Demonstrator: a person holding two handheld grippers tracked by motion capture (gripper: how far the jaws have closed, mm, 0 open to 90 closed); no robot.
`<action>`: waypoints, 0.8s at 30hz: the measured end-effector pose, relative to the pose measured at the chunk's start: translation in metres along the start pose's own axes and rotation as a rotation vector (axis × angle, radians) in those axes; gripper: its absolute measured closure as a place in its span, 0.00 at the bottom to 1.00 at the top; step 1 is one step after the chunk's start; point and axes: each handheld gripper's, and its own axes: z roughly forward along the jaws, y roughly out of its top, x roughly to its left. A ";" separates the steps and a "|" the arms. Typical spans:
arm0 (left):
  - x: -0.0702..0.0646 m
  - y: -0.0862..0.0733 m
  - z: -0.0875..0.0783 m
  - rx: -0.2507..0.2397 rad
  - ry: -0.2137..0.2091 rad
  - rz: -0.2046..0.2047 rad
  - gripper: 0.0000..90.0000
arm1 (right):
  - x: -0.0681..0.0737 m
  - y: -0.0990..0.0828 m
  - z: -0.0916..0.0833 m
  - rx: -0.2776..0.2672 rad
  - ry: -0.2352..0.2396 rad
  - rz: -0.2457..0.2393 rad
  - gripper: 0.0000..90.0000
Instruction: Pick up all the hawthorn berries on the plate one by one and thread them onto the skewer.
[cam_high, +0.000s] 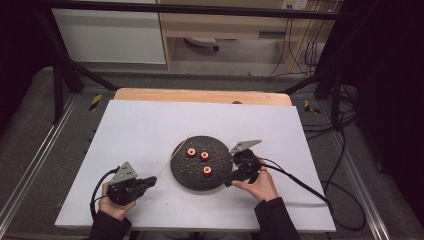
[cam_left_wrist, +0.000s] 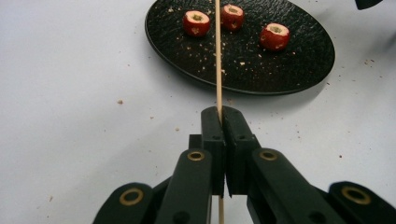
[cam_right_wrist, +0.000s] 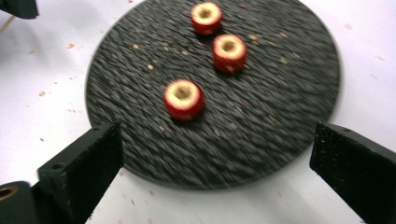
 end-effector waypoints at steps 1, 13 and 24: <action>0.000 0.000 0.000 0.000 -0.001 -0.002 0.97 | 0.001 0.003 0.002 0.006 0.005 -0.009 0.07; 0.001 0.000 0.002 0.007 -0.004 -0.003 0.97 | 0.010 0.036 0.035 0.205 0.055 -0.099 0.24; 0.001 0.000 0.004 0.020 -0.008 -0.005 0.97 | 0.010 0.048 0.055 0.308 0.076 -0.185 0.50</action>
